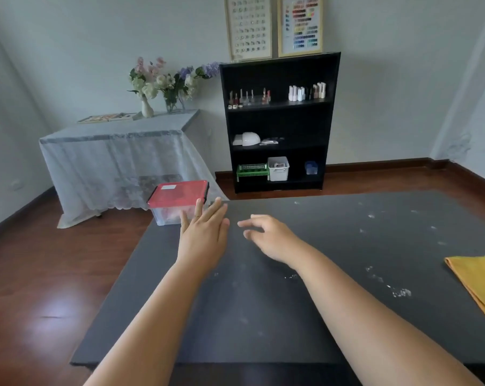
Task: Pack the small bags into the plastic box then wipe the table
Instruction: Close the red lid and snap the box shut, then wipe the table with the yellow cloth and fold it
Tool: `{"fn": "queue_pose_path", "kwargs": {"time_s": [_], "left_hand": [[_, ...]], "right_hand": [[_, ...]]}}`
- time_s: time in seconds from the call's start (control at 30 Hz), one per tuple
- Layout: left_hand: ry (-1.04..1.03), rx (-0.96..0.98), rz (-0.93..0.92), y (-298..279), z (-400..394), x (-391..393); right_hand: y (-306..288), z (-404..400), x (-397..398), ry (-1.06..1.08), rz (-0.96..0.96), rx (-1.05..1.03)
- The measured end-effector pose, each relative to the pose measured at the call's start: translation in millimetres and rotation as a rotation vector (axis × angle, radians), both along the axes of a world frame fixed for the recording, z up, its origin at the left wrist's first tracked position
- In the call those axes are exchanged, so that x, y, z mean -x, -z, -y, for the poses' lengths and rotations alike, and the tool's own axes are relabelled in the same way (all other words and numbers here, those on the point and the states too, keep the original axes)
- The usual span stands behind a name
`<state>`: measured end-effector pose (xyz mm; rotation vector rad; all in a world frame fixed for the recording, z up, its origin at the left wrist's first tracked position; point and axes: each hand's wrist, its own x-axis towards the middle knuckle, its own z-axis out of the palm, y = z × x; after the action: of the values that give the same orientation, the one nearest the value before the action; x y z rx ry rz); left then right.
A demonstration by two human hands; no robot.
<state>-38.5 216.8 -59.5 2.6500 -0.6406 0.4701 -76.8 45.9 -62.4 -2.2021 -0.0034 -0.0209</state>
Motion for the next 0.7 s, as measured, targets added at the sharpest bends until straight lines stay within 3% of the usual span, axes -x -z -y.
{"fn": "queue_pose_path", "kwargs": {"time_s": [0.17,0.33,0.4,0.5,0.57,0.7], "left_hand": [[0.161,0.037,-0.075,15.5,61.1,72.7],[0.279,-0.019,-0.153,31.4,115.1,121.4],[0.267,-0.025,-0.181,37.5,128.8,133.0],[0.255,-0.056,-0.196,46.1,145.4,146.2],[0.256,-0.088,-0.187,50.2,155.0,151.0],[0.239,-0.151,-0.175,53.3,172.7,148.3]], "right_hand": [[6.9,85.9,109.2,0.154,0.013,-0.118],[8.7,180.8,183.9,0.34,0.068,0.105],[12.0,220.0,204.7,0.478,0.096,0.285],[26.6,269.6,228.5,0.606,-0.193,0.656],[40.1,285.7,236.7,0.604,-0.406,0.743],[54.9,290.8,230.9,0.606,-0.411,0.755]]}}
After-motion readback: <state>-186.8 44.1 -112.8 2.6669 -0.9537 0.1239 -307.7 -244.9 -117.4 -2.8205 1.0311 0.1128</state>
